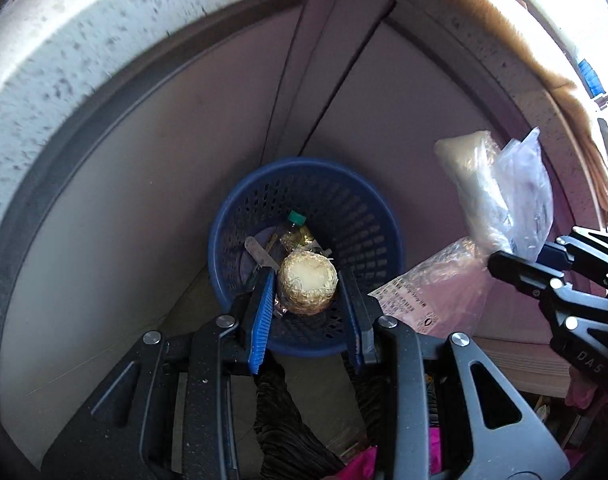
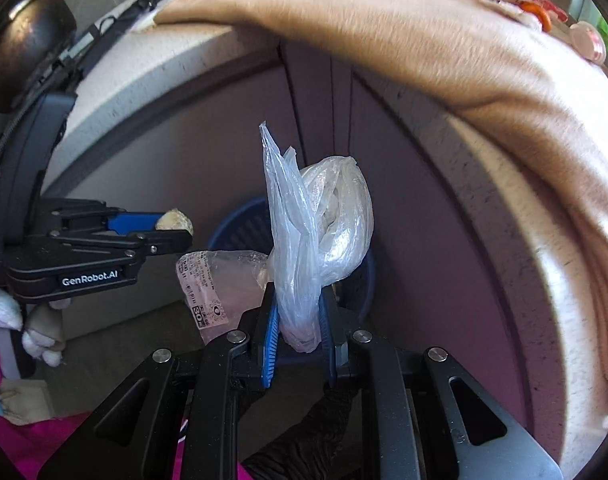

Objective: Collect trash
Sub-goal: 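Open both tools to drop the bun and bag into the basket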

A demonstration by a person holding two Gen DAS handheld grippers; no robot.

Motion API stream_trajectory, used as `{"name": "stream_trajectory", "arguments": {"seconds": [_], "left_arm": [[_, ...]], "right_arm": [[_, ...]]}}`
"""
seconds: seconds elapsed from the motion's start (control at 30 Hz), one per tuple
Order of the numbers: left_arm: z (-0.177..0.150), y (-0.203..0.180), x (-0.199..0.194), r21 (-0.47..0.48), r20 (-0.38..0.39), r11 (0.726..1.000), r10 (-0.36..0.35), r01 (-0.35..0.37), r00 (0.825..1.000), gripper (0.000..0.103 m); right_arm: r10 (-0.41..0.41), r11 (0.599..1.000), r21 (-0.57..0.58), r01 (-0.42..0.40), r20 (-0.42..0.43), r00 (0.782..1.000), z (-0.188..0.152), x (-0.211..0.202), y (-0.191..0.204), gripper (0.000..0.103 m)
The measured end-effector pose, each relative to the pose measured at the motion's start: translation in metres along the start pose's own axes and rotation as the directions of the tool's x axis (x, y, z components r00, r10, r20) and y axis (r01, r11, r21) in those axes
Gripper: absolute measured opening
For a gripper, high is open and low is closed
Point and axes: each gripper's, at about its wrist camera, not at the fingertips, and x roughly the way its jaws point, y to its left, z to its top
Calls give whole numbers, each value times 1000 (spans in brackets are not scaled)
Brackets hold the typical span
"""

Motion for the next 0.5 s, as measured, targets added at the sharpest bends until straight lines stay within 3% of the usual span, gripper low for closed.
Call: {"name": "stream_trajectory", "arguments": {"seconds": [0.5], "left_arm": [[6,-5,25,7,-44,999,34,-34,998,32]], "right_arm": [[-35,999,-15,34,-48,998,11,33,4,17]]}}
